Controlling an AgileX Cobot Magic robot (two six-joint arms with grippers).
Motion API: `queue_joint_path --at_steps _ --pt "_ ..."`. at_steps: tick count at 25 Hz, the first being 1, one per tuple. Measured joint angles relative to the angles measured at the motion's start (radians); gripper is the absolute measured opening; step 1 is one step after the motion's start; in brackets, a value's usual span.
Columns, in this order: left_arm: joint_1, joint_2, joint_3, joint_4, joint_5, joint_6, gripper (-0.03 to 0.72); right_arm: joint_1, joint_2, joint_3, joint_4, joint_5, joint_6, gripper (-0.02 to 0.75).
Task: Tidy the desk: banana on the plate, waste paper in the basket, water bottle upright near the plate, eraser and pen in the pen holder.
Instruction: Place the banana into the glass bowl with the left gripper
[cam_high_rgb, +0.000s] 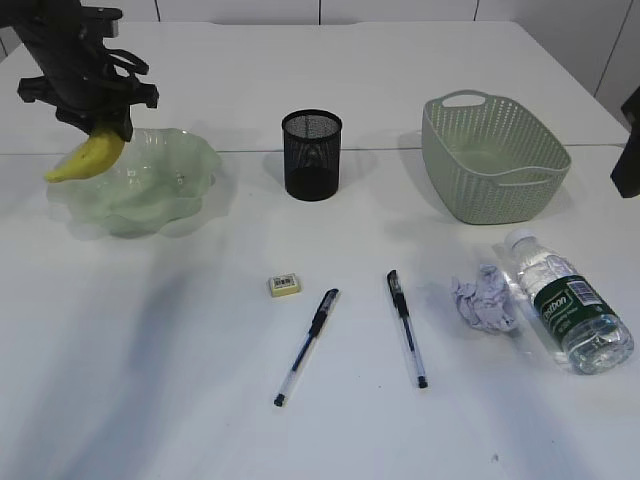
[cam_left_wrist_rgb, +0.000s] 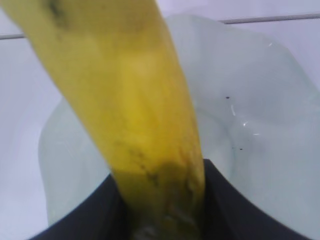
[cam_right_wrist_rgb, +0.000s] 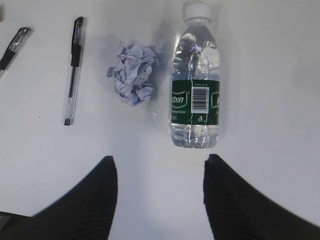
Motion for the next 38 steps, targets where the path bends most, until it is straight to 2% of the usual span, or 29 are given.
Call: queue_joint_path --at_steps 12,34,38 --pt "0.000 0.037 0.000 -0.092 0.015 0.079 0.246 0.000 0.000 0.000 0.000 -0.012 0.000 0.413" --pt "0.000 0.044 0.000 -0.115 -0.025 0.086 0.283 0.000 0.000 0.000 0.000 -0.012 0.000 0.413" --pt "0.000 0.044 0.000 -0.116 -0.025 0.086 0.323 0.000 0.000 0.000 0.000 -0.012 0.000 0.413"
